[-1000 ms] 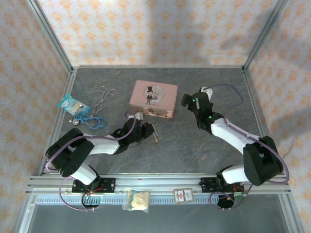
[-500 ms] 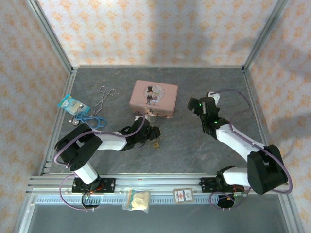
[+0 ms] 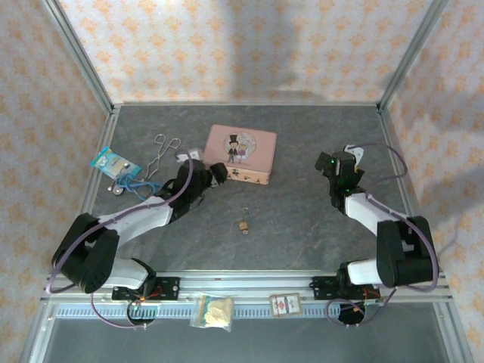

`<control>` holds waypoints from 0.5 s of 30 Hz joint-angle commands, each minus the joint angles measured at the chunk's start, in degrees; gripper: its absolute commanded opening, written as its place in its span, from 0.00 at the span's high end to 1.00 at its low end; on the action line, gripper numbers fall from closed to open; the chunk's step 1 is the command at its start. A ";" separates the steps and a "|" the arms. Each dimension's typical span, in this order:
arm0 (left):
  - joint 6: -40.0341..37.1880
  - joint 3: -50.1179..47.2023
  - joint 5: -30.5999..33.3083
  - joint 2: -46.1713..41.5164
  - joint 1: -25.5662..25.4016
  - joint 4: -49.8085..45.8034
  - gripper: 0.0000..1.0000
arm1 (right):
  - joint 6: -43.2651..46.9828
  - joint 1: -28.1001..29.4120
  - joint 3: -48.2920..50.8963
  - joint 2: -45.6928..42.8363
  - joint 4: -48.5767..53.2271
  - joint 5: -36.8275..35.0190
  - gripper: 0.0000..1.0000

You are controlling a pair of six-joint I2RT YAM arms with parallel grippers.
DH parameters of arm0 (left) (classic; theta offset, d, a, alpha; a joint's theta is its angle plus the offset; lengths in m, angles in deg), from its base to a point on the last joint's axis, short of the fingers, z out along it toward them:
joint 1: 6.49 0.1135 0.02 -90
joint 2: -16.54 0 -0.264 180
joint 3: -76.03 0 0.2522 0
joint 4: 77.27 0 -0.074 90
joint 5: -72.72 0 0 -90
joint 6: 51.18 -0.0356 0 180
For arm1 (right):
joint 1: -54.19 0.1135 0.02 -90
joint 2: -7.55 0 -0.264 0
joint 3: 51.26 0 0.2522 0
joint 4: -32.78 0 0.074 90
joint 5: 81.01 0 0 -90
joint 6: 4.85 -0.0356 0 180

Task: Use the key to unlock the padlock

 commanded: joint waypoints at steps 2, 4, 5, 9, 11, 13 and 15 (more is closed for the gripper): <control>-11.41 0.16 19.04 -5.11 8.52 -0.20 0.08 | 4.58 -2.34 3.66 4.54 -12.93 -2.20 0.00; -14.27 -1.03 22.19 -5.16 11.03 2.41 0.07 | 5.63 -2.35 5.65 5.06 -18.58 -2.42 0.00; -16.46 -1.61 24.01 -5.04 11.93 3.86 0.07 | 6.08 -2.37 7.19 5.16 -22.23 -2.39 0.00; -24.71 -4.48 31.36 -4.21 13.31 8.86 0.05 | 7.68 -2.31 10.97 4.43 -30.55 -3.98 0.00; -26.43 -6.64 33.54 -3.91 14.15 12.50 0.05 | 8.42 -2.43 15.02 4.62 -39.16 -4.12 0.00; -27.81 -9.32 34.17 -3.25 15.30 18.55 0.05 | 8.58 -2.45 17.01 5.51 -43.77 -4.24 0.00; -29.32 -12.36 34.17 -2.20 16.40 25.31 0.05 | 8.43 -2.61 18.16 4.94 -44.77 -3.04 0.00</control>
